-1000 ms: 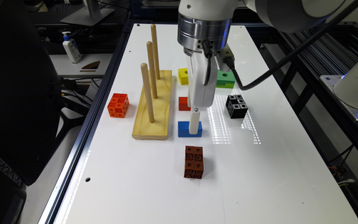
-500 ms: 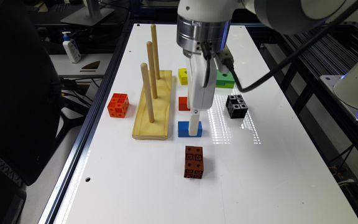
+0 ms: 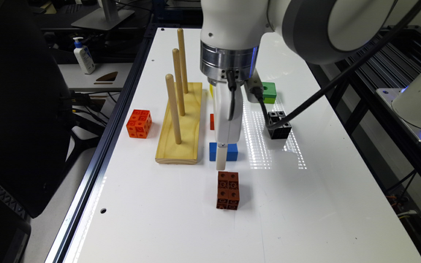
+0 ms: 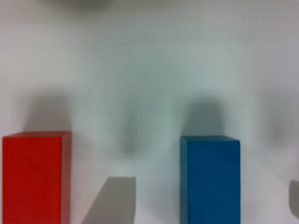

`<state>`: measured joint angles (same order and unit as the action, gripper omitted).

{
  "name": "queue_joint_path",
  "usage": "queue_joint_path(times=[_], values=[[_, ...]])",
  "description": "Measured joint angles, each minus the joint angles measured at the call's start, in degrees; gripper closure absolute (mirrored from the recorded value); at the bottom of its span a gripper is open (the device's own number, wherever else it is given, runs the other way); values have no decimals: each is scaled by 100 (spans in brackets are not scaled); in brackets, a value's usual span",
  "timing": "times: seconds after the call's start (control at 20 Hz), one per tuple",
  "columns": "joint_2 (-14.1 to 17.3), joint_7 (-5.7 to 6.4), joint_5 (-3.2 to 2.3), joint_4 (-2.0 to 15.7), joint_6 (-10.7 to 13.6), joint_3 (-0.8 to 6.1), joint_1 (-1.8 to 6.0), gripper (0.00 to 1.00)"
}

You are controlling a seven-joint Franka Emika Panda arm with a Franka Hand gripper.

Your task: Pick up narrow blue stick.

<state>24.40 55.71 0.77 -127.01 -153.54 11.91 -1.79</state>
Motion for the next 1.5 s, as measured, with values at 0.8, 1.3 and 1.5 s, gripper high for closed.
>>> queue_joint_path(times=[0.8,1.3,1.5], values=[[15,36,-2,20,0,0,-29,0],[215,72,-41,47,-105,-23,-66,100],[215,72,-41,47,-105,-23,-66,100]])
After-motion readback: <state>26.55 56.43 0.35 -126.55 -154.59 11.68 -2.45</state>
